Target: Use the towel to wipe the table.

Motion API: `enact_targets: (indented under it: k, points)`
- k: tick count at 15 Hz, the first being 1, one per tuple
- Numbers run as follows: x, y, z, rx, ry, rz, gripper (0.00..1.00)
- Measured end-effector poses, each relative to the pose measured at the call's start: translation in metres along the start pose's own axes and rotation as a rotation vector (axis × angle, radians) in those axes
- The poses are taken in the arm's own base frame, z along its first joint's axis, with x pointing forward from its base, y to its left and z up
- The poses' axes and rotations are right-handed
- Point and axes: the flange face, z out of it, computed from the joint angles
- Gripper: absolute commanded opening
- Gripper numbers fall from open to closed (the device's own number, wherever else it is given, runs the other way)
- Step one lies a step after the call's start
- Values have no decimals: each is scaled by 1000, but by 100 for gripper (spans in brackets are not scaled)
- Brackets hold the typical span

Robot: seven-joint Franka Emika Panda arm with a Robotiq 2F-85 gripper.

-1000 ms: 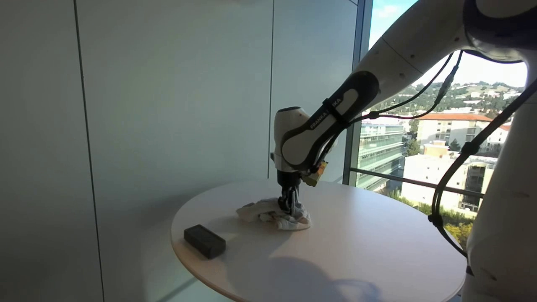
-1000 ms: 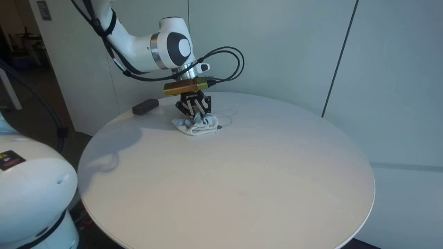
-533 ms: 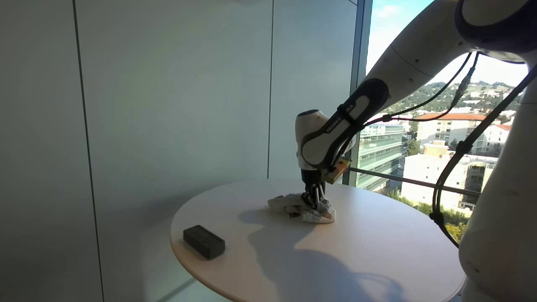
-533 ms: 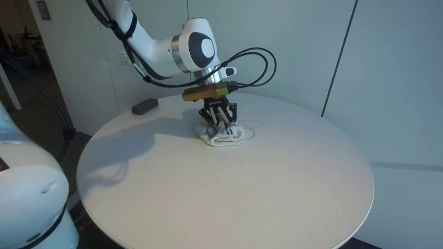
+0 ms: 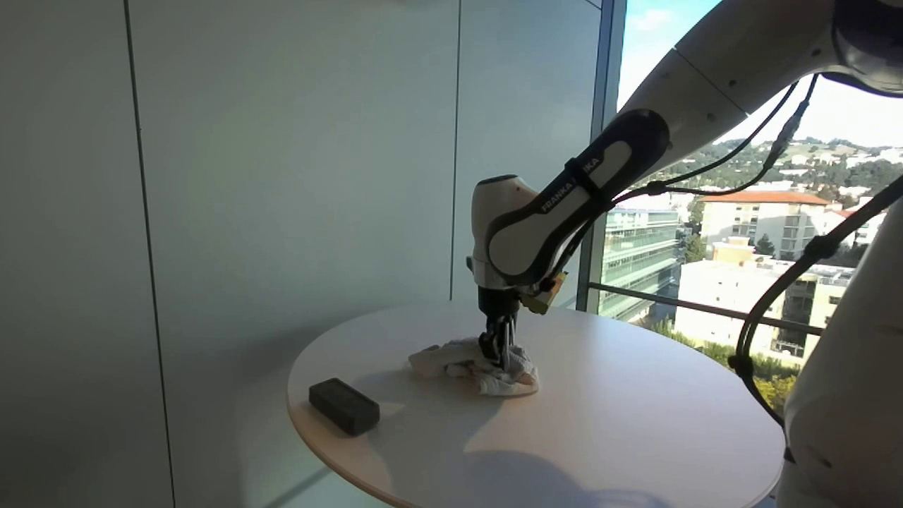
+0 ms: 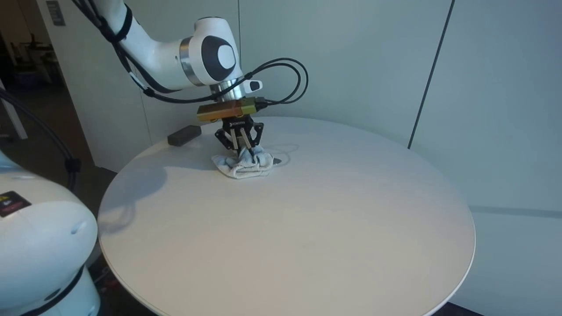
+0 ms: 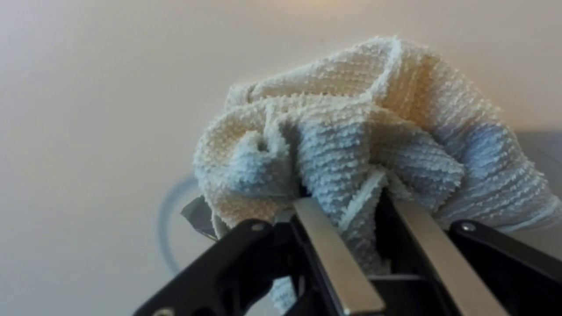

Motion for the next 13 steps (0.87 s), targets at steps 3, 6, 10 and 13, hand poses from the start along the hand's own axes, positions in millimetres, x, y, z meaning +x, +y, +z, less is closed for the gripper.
enact_targets:
  k: [3, 6, 10, 13]
  points:
    - [-16, 0, -25, -99, 11, 72, 87]
    - [-46, 13, -71, -174, 37, 197, 100]
    - [-86, 11, -142, -264, 134, 323, 100]
    - [-109, 3, -170, -302, 190, 348, 100]
